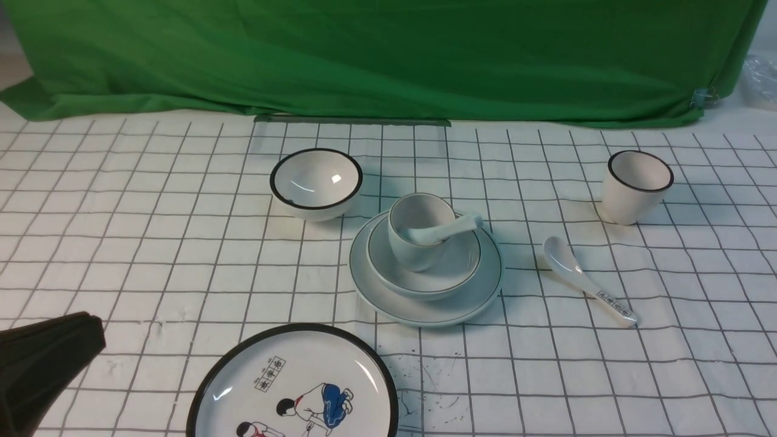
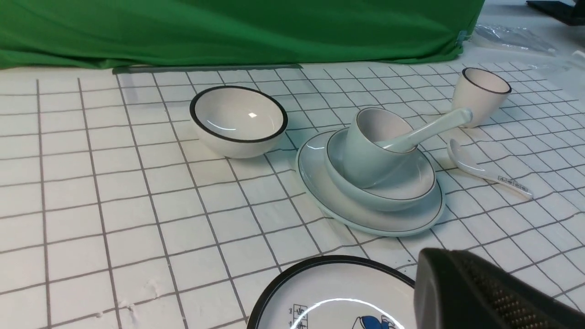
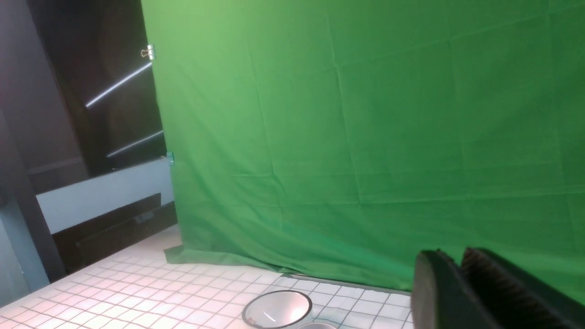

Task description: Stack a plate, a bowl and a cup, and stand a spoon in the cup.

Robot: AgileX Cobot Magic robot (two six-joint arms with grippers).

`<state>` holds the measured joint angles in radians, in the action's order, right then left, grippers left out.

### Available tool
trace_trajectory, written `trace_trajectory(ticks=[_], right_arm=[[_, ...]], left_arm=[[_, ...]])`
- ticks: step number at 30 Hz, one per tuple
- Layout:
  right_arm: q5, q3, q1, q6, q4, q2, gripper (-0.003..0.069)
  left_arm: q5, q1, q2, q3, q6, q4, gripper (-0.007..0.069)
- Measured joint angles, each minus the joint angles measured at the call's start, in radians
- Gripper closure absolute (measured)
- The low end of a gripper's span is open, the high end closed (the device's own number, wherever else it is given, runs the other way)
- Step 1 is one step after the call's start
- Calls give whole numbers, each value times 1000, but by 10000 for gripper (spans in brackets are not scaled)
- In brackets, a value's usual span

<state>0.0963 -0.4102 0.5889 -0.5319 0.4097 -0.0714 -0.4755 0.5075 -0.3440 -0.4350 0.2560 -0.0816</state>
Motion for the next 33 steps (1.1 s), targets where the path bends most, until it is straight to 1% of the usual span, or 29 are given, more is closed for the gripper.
trace_trajectory(ticks=[7,9,10,12,14,15,17,18,19,20,21,22,24,26,28,33], right_arm=[[0,0,0,0,0,0,528],[0,0,0,0,0,1,519],[0,0,0,0,0,1,514],[0,0,0,0,0,1,507],[0,0,0,0,0,1,501],[0,0,0,0,0,1,499],[0,0,0,0,0,1,498],[0,0,0,0,0,1,498],[0,0,0,0,0,1,498],[0,0,0,0,0,1,496],[0,0,0,0,0,1,496],[0,0,0,0,0,1,495],[0,0,0,0,0,1,494],[0,1,0,0,0,1,489],[0,2,0,0,0,2,485],[0,3,0,0,0,2,473]], left_arm=[[1,0,2,0,-12,0,624],[26,-14,22,11,-59,19,624],[64,-32,37,30,-121,54,624],[170,-94,81,89,-256,145,624],[270,-158,128,145,-343,200,624],[282,-175,141,163,-349,203,624],[378,-246,192,235,-382,224,624],[432,-316,243,303,-388,227,624],[436,-333,255,319,-388,227,624],[456,-396,301,381,-382,228,624],[456,-403,306,387,-382,228,624],[449,-445,330,423,-373,228,624],[394,-480,341,438,-358,228,624],[301,-496,344,441,-357,227,624],[277,-497,344,442,-357,227,624],[272,-497,345,442,-359,227,624]])
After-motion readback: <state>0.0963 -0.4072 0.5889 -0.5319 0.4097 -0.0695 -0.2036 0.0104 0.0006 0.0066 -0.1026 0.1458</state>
